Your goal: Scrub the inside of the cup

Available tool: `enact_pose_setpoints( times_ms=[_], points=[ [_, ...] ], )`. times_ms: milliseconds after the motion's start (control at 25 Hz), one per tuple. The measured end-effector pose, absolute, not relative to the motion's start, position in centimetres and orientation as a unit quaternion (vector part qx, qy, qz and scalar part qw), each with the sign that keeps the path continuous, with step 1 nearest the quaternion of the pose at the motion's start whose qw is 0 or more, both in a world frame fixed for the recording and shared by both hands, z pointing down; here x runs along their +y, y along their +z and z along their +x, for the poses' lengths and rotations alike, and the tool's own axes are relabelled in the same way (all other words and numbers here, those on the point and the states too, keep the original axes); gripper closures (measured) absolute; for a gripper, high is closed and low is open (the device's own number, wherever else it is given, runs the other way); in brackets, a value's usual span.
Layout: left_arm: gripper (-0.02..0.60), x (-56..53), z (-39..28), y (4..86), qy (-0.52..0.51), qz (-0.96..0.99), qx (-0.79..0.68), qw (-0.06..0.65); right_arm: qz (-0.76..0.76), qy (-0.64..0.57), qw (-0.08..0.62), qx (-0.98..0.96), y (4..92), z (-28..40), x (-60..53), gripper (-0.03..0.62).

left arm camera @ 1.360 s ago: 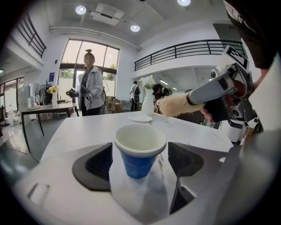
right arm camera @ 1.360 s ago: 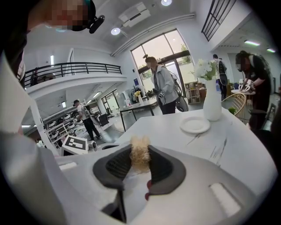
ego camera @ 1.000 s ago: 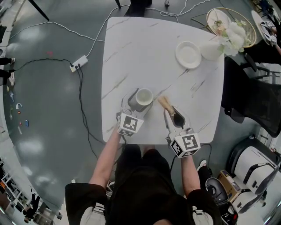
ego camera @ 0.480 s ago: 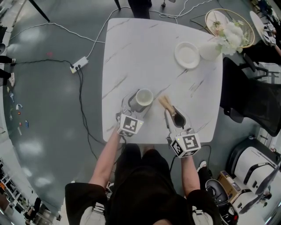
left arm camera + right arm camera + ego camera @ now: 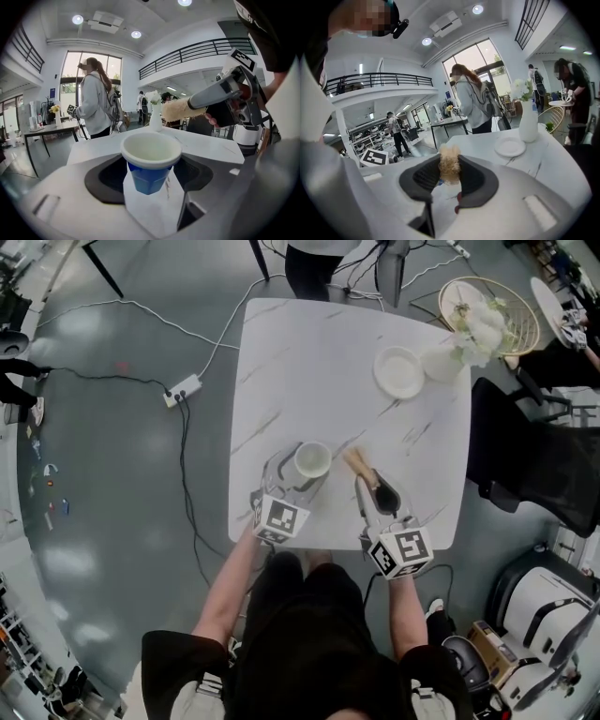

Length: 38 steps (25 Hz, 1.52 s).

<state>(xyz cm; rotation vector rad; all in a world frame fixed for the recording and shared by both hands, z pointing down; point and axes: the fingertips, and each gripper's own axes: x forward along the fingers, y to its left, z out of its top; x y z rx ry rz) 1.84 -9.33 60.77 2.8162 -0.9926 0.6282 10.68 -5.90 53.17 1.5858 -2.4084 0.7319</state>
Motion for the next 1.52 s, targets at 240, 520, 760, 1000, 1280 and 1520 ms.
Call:
enact_pose_setpoints(
  times_ms=[240,520,760,1000,1280,1520],
  points=[
    [0.262,-8.4,1.4,58.6,0.207,0.920,-0.332,0.037,0.522,0.232,0.075,-0.817,50.8,10.3,-5.3,0.490],
    [0.262,-7.3,1.1,55.6,0.205,0.917,-0.341,0.019,0.489,0.217,0.077,-0.841,48.3,8.4,-4.0,0.490],
    [0.262,-6.4,0.4,54.0,0.215,0.914,-0.345,-0.003,0.455,0.197,0.091,-0.864,46.6,5.9,-2.9,0.490],
    [0.262,-4.7,-0.5,53.1,0.221,0.911,-0.348,-0.016,0.422,0.194,0.113,-0.879,46.5,3.5,-1.8,0.490],
    [0.262,-4.0,-1.9,52.1,0.241,0.901,-0.358,-0.047,0.392,0.192,0.159,-0.885,46.6,0.8,-0.8,0.490],
    [0.264,-3.2,-1.6,52.0,0.246,0.903,-0.346,-0.066,0.381,0.207,0.196,-0.880,48.0,-0.5,-0.4,0.490]
  ],
)
